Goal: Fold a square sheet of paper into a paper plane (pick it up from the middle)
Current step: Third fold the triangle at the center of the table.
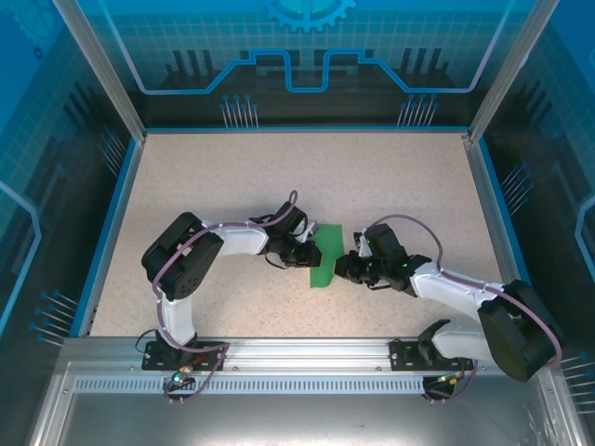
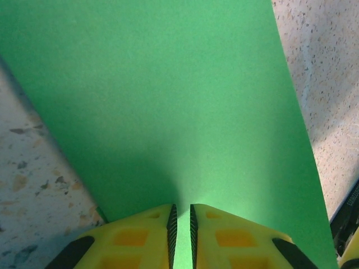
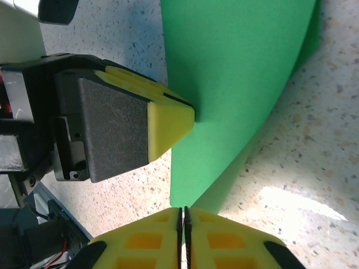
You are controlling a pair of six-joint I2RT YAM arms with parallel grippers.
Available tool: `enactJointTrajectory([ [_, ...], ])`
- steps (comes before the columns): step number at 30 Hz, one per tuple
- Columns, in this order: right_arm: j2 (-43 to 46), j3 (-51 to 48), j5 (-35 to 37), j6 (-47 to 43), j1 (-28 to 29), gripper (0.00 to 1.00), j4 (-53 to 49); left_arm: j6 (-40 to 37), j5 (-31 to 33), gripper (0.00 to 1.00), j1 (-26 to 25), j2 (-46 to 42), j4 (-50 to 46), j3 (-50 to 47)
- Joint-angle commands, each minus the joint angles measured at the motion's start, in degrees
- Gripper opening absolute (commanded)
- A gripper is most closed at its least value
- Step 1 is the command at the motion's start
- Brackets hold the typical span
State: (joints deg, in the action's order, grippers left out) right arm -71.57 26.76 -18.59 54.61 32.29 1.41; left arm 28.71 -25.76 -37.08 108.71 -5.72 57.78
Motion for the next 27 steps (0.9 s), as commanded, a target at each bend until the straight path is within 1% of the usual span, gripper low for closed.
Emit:
enactJointTrajectory([
  [1, -1.7, 1.8, -1.3, 0.3, 0.7, 0.10, 2.5, -1.9, 0.8, 0.18, -0.1, 1.1, -0.9, 0.8],
  [8, -5.0, 3.7, -1.3, 0.2, 0.8, 0.05, 5.0, -2.1, -0.3, 0.20, 0.0, -0.1, -1.2, 1.3],
  [15, -9.2, 5.5, -1.5, -0.1, 0.9, 0.04, 7.0, -3.1, -0.3, 0.23, 0.4, -1.8, -3.3, 2.5],
  [27, -13.2, 7.7, -1.6, -0.7, 0.9, 0.03, 8.1, -4.5, 0.1, 0.22, 4.8, -3.0, -4.3, 3.7],
])
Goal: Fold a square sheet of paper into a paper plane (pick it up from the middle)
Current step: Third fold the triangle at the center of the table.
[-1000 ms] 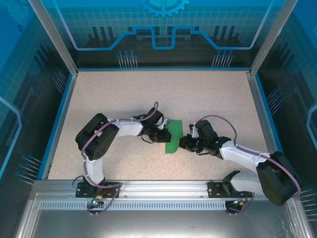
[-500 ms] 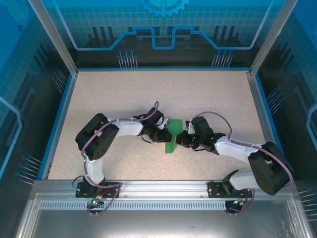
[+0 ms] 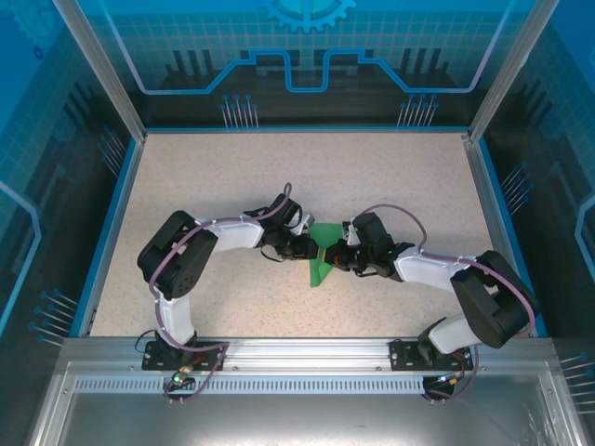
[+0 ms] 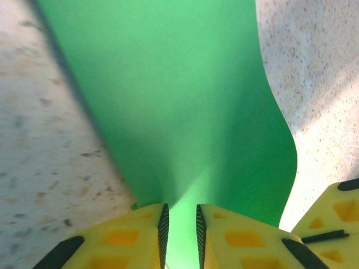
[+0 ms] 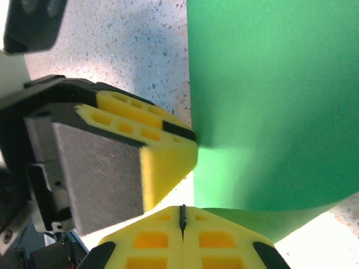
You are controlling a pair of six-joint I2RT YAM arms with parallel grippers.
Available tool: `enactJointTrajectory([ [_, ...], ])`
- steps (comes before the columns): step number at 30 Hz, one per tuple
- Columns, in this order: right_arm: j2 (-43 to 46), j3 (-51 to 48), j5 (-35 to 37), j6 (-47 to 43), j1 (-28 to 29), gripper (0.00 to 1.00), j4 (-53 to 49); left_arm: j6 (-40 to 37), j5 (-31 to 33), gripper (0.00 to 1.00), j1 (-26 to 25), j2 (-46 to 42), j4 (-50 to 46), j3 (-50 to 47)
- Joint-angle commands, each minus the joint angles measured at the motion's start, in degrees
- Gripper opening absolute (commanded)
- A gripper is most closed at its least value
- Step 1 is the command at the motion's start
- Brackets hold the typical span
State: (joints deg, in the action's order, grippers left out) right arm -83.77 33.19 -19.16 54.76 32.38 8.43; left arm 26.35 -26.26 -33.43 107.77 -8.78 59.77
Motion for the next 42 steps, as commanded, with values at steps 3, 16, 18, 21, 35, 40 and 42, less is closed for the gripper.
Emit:
enactJointTrajectory([
  [3, -1.8, 1.9, -0.8, -1.0, 0.8, 0.03, 1.0, -2.2, 0.0, 0.21, 2.0, -0.7, -1.4, 2.8],
  [16, -5.4, 4.1, -1.2, -1.3, 0.8, 0.02, 2.3, -3.7, -0.1, 0.20, 2.3, 4.6, -3.3, 6.1],
  [18, -6.1, 4.5, -1.3, -1.2, 0.7, 0.02, 2.8, -3.8, 0.1, 0.20, 2.3, 4.6, -3.7, 6.2],
  [21, -7.3, 5.2, -1.5, -1.4, 0.8, 0.02, 3.2, -3.8, 0.2, 0.20, 2.2, 4.6, -4.0, 6.3],
  [35, -11.9, 7.1, -2.0, -2.7, 0.8, 0.03, 3.1, -3.0, -1.2, 0.19, 3.1, 4.7, -2.9, 6.0],
  [40, -13.2, 7.9, -2.1, -3.1, 0.8, 0.03, 2.6, -2.0, -2.2, 0.20, 3.3, 3.7, -2.3, 6.0],
  [42, -13.5, 8.1, -2.1, -3.3, 0.7, 0.03, 2.4, -1.7, -2.3, 0.21, 3.4, 3.1, -2.1, 5.9],
])
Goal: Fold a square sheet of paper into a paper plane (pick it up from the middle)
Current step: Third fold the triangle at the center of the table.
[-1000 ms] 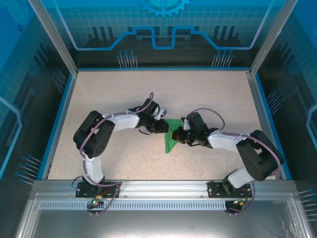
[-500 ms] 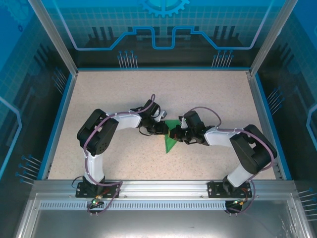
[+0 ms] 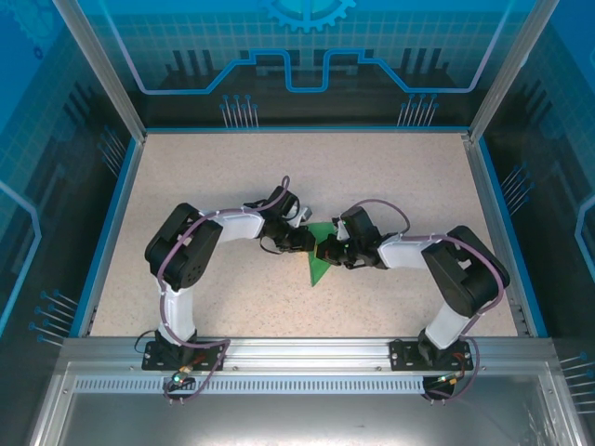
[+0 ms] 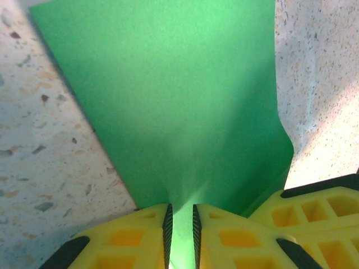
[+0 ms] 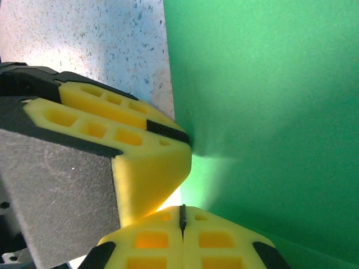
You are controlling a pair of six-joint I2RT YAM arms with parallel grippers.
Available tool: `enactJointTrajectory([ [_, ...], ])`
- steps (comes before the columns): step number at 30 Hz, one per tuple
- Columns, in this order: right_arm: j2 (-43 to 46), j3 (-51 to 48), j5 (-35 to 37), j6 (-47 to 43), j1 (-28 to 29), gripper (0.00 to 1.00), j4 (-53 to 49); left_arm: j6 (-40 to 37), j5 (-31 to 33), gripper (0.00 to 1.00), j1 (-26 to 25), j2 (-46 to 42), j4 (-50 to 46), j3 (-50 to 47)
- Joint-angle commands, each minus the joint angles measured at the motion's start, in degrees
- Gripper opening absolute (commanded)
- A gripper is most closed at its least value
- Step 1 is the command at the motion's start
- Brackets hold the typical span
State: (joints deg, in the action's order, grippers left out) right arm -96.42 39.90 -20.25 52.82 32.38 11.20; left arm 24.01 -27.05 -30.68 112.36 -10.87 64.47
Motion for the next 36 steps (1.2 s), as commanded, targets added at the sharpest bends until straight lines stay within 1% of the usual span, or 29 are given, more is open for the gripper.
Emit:
enactJointTrajectory([
  [1, -1.0, 1.5, -1.1, -1.5, 0.8, 0.03, -0.5, 0.8, -1.5, 0.21, 0.7, -1.9, 0.0, 1.2],
  [7, -2.1, 2.1, -1.3, -1.5, 0.7, 0.04, -0.5, 0.9, -1.4, 0.25, 0.8, -4.0, -0.3, 0.6],
  [12, -2.5, 2.4, -1.4, -1.4, 0.7, 0.05, -0.3, 1.3, -0.9, 0.31, 0.7, -6.7, 0.1, -2.1],
  [15, -3.0, 2.6, -1.6, -1.4, 0.8, 0.05, -0.3, 1.4, -0.2, 0.32, 0.8, -8.7, 0.6, -4.0],
  [24, -3.7, 3.2, -1.7, -1.3, 0.9, 0.05, -0.4, 2.3, 0.9, 0.33, 0.8, -13.3, 2.1, -11.3],
  [36, -3.7, 3.8, 0.1, -2.0, 1.1, 0.05, -2.8, 2.3, 1.0, 0.32, 0.5, -14.5, 2.8, -13.8],
])
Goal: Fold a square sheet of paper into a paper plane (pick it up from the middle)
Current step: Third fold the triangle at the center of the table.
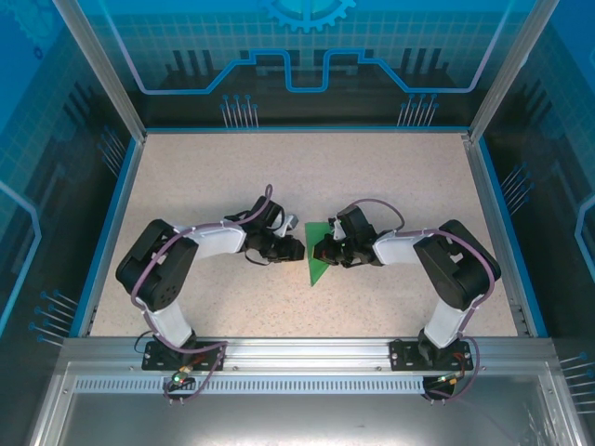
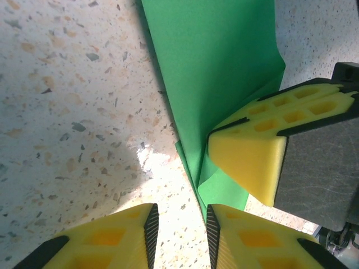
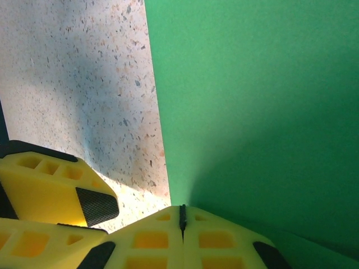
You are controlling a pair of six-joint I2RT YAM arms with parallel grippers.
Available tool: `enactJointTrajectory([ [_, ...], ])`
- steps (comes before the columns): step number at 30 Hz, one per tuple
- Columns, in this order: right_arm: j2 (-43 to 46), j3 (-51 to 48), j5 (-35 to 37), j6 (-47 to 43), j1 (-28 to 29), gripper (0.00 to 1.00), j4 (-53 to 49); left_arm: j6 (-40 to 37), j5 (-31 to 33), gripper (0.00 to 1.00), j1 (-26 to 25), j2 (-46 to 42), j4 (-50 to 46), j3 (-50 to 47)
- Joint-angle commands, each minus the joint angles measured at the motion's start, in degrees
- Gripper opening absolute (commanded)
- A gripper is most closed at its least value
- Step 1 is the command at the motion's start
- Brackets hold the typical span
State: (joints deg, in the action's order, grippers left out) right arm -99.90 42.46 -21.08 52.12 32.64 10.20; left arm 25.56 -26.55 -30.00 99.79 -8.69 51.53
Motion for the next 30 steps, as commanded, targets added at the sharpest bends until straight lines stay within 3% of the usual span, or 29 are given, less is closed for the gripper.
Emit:
enactJointTrajectory([
  [1, -0.1, 1.2, 1.1, -1.3, 0.9, 0.05, -1.9, 0.8, 0.6, 0.32, -0.2, -2.0, 0.7, -1.0],
  [30, -0.1, -1.4, 2.8, 2.7, 0.0, 0.05, 1.0, 3.0, 1.9, 0.31, -5.2, 0.8, 3.4, -0.9],
])
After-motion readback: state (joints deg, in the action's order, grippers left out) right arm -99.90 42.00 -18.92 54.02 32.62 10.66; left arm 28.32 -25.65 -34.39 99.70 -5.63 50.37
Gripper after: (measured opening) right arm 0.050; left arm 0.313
